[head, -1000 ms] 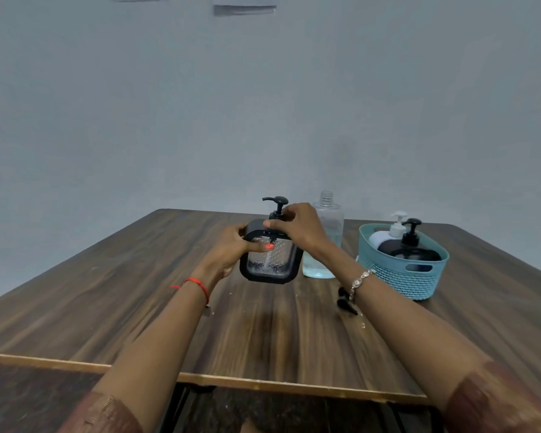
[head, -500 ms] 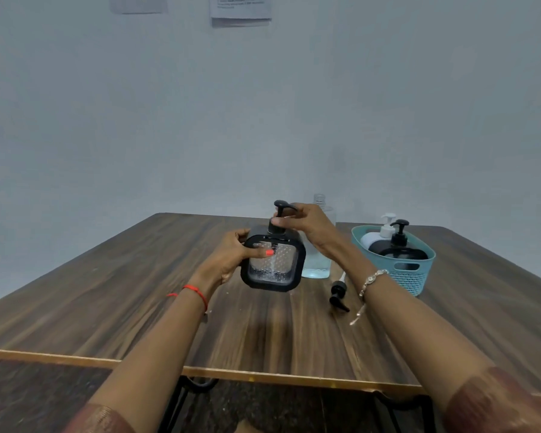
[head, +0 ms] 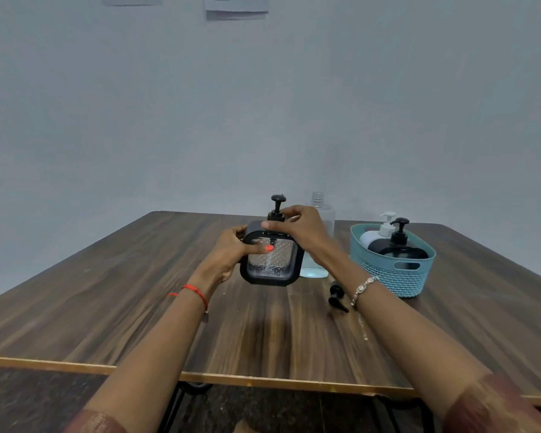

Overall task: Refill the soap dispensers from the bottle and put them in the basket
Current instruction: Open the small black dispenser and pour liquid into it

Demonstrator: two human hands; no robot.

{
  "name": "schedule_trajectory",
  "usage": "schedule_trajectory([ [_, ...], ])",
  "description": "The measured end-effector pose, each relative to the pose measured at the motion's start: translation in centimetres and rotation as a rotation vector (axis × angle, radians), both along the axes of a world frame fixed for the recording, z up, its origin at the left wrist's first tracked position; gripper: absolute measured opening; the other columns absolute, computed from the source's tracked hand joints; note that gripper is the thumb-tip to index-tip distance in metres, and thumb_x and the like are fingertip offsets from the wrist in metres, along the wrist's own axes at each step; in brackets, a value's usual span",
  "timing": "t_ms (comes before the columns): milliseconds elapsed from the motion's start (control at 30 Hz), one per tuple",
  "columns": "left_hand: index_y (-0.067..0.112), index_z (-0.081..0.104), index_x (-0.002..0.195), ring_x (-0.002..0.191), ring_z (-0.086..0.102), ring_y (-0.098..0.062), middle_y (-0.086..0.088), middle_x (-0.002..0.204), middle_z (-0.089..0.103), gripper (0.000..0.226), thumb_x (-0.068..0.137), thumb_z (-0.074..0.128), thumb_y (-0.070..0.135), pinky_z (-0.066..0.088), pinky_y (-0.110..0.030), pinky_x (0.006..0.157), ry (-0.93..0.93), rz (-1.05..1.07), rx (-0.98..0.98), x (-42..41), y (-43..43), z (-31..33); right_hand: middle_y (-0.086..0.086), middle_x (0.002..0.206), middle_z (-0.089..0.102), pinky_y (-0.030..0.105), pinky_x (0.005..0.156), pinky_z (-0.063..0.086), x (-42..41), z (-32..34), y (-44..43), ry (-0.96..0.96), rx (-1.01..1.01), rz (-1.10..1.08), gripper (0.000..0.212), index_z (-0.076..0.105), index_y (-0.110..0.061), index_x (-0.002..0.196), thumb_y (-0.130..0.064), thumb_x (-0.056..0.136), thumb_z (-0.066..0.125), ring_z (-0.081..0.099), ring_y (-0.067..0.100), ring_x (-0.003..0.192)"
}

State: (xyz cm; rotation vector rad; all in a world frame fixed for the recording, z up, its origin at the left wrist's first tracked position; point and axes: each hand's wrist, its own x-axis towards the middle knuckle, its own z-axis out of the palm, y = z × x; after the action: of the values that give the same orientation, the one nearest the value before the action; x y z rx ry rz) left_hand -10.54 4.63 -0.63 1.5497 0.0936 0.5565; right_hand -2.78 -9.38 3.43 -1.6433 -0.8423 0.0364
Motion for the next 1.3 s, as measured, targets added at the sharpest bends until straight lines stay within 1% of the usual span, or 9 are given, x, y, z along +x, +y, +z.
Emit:
schedule_trajectory([
  [67,0.015,0.067,0.085,0.067,0.070,-0.008,0.006,0.070,0.074,0.034,0.062,0.077,-0.007,0.054,-0.019,0.055,0.005,-0.003,0.000,0.1,0.2,0.0,-0.005,0.072,0.068,0.025,0.066,0.051,0.1,-0.1,0.5,-0.057,-0.031,-0.035,0.023,0.069,-0.018,0.078,-0.028,0.063,0.084,0.064,0.009,0.066],
  [267,0.013,0.066,0.086,0.065,0.070,-0.007,0.006,0.069,0.074,0.035,0.063,0.075,-0.011,0.054,-0.020,0.054,0.025,0.019,-0.026,0.0,1.4,-0.3,0.017,0.106,0.068,0.025,0.085,0.052,1.3,0.8,0.8,0.055,0.048,0.140,0.036,0.064,0.001,0.110,0.000,0.075,0.070,0.065,0.020,0.094],
  [367,0.009,0.065,0.091,0.065,0.069,-0.008,0.003,0.072,0.073,0.036,0.063,0.074,-0.012,0.057,-0.021,0.057,0.060,0.045,-0.027,-0.2,2.2,-0.7,0.014,0.107,0.068,0.010,0.076,0.048,1.7,1.6,0.7,0.072,0.163,0.197,0.032,0.063,0.000,0.112,0.004,0.080,0.063,0.064,0.009,0.091],
  [567,0.005,0.062,0.088,0.057,0.067,-0.009,-0.005,0.080,0.066,0.031,0.065,0.075,-0.011,0.052,-0.019,0.045,0.053,0.237,-0.116,-0.8,3.8,-1.4,0.001,0.097,0.067,0.022,0.069,0.052,2.4,1.5,0.3,0.021,0.457,0.155,0.034,0.065,-0.018,0.101,0.007,0.077,0.065,0.062,0.009,0.094],
  [667,0.007,0.060,0.082,0.060,0.065,-0.014,-0.005,0.078,0.064,0.030,0.064,0.075,-0.012,0.055,-0.024,0.048,0.022,0.330,-0.183,-1.0,4.9,-1.6,0.002,0.099,0.068,0.021,0.075,0.055,2.5,-1.5,0.7,-0.236,0.266,0.060,0.038,0.066,-0.015,0.098,0.012,0.073,0.066,0.064,0.011,0.091],
  [800,0.003,0.057,0.100,0.067,0.062,-0.016,-0.004,0.081,0.063,0.043,0.064,0.076,-0.011,0.054,-0.028,0.054,-0.029,0.408,-0.228,-1.1,5.7,-1.5,0.012,0.102,0.068,0.027,0.087,0.048,2.8,-7.0,0.8,-0.710,-0.240,0.175,0.035,0.065,-0.001,0.098,0.018,0.074,0.048,0.061,0.023,0.096],
  [1000,0.013,0.058,0.079,0.047,0.063,-0.001,-0.002,0.077,0.063,0.035,0.064,0.075,-0.013,0.050,-0.017,0.041,-0.052,0.418,-0.220,-0.9,5.6,-1.4,0.010,0.123,0.060,0.037,0.100,0.042,3.3,-11.0,1.3,-0.873,-0.627,0.260,0.047,0.060,-0.006,0.117,0.015,0.078,0.045,0.051,0.022,0.118],
  [1200,0.006,0.057,0.099,0.069,0.062,-0.014,-0.002,0.081,0.064,0.044,0.063,0.077,-0.010,0.052,-0.024,0.049,-0.017,0.395,-0.195,-0.5,5.2,-1.4,0.005,0.134,0.054,0.029,0.109,0.035,3.5,-11.4,0.8,-0.825,-0.628,0.244,0.063,0.056,-0.012,0.125,0.019,0.073,0.042,0.045,0.016,0.127],
  [1300,0.004,0.058,0.101,0.074,0.063,-0.019,-0.004,0.083,0.065,0.046,0.062,0.077,-0.010,0.051,-0.030,0.059,-0.016,0.374,-0.198,0.0,5.1,-1.7,0.007,0.121,0.063,0.023,0.096,0.043,3.8,-10.6,0.1,-0.777,-0.439,0.079,0.053,0.061,-0.009,0.116,0.017,0.073,0.046,0.056,0.020,0.114],
])
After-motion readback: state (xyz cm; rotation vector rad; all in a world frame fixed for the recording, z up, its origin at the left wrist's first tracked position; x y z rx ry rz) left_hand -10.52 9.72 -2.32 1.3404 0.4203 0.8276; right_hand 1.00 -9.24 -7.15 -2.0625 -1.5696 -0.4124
